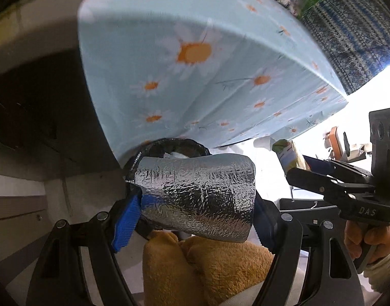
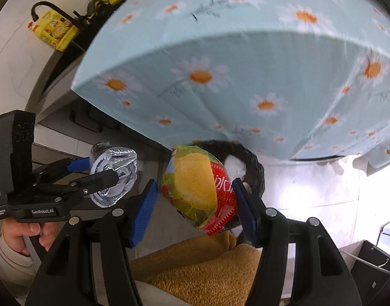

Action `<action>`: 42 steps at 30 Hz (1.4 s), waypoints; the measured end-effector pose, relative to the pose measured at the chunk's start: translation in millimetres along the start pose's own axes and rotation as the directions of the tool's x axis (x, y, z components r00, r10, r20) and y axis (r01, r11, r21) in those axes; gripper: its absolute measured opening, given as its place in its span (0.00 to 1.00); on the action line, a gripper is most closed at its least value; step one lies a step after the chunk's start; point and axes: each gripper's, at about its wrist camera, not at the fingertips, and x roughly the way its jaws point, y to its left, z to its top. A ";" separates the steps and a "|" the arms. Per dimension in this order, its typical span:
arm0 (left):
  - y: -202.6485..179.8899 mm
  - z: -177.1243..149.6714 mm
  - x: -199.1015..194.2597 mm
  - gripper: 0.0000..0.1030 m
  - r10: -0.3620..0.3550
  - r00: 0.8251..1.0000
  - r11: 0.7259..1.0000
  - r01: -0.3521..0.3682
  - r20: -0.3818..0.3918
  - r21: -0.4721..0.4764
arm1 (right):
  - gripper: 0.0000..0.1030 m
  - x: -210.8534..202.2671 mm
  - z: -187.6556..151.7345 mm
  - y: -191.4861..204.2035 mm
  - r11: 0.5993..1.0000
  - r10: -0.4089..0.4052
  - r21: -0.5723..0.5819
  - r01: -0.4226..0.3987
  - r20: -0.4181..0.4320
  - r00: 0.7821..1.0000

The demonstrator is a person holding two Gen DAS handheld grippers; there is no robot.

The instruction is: Collect trash

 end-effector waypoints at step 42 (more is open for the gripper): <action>-74.5 23.5 -69.4 0.89 0.127 0.974 0.992 -0.125 0.185 -0.019 | 0.78 -83.9 5.7 -45.6 0.997 0.052 -0.070 -0.044 0.120 0.991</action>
